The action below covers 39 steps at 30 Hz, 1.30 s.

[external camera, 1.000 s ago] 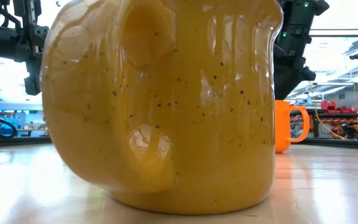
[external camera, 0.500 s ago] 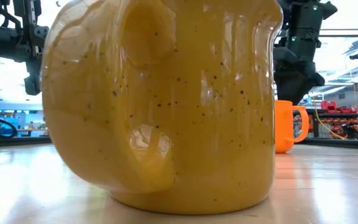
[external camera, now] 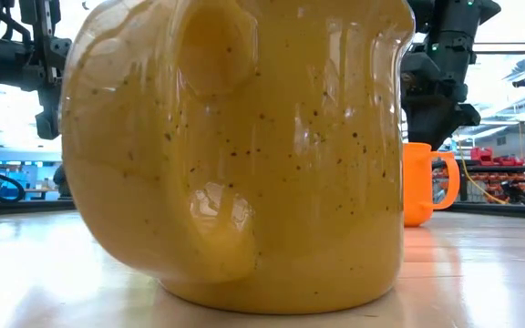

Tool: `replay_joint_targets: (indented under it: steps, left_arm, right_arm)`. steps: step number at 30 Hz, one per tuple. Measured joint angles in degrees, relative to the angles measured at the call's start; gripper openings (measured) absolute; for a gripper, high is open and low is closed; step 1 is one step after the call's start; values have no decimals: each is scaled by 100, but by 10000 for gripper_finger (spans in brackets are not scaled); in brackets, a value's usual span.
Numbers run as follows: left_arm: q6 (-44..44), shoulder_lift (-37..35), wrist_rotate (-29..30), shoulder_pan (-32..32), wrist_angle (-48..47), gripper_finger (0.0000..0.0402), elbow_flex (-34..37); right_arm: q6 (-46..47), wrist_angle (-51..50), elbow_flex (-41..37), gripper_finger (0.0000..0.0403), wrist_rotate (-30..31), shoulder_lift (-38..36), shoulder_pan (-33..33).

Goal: Stack small to large cups/mugs on shelf
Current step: Put the orange mug on the shelf

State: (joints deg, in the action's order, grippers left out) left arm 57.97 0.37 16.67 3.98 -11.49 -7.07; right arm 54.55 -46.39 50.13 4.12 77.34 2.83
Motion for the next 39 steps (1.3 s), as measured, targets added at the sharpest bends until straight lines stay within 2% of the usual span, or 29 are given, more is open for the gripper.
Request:
replay_joint_targets:
  steps: [10,17,21,24,29,32,35,39]
  left_arm:
    - [99,1,0,-1,0,89,0]
    - [99,0,0,-2,0,83,0]
    - [102,1,-2,-2,0,87,0]
    - [102,-1,-2,-1,0,91,0]
    - [102,1,-2,-2,0,88,0]
    - [102,1,-2,-2,4,85,0]
    - [104,1,-3,-1,11,87,0]
    - [106,-1,-2,-2,11,91,0]
  right_arm:
    - [105,10,0,94,4,-361,-2]
    - [119,-339,2,95,7,-1097,78]
    - [488,-812,4,93,13,-1656,347]
    - [873,-819,-18,93,242,-2015,899]
    - [1954,285,-747,93,1044,-2548,2335]
    - [2901,895,-1426,93,1660,-2797,2846]
    - [3185,2257,-2245,93,1909,-2905,3095]
    - [3226,4079,-3208,93,2010,-2859,3014]
